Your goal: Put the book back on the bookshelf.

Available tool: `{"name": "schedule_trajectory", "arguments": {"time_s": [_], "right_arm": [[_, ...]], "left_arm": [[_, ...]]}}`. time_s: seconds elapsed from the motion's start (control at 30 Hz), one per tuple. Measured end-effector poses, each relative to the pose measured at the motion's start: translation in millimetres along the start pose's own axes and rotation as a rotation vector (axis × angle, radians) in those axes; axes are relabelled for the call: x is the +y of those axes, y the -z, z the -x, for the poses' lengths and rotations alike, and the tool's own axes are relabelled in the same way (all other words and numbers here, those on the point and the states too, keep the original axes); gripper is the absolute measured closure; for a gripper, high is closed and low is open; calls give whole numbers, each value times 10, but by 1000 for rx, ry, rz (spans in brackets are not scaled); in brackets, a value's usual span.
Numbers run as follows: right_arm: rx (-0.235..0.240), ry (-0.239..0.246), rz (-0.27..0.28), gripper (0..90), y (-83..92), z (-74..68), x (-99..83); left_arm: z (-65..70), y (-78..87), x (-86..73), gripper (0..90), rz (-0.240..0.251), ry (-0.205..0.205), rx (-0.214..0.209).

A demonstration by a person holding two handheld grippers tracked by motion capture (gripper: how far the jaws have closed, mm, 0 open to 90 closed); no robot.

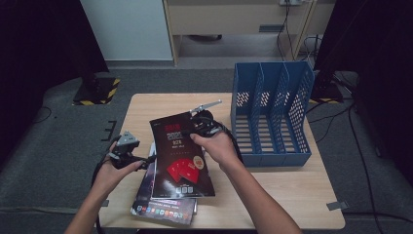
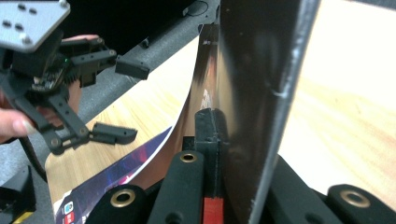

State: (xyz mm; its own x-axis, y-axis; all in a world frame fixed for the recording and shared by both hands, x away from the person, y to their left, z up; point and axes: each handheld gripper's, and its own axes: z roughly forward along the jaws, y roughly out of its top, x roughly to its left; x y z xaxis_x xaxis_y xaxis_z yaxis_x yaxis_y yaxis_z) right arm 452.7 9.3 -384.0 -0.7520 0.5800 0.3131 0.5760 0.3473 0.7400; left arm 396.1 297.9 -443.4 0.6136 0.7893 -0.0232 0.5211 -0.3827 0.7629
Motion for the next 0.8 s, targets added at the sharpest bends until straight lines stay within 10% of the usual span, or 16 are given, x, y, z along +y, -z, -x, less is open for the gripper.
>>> {"name": "schedule_trajectory", "arguments": {"time_s": [0.8], "right_arm": [[44,157,63,871,406,-237,561]], "left_arm": [[-297,147,430,49,106,8,-24]]}}
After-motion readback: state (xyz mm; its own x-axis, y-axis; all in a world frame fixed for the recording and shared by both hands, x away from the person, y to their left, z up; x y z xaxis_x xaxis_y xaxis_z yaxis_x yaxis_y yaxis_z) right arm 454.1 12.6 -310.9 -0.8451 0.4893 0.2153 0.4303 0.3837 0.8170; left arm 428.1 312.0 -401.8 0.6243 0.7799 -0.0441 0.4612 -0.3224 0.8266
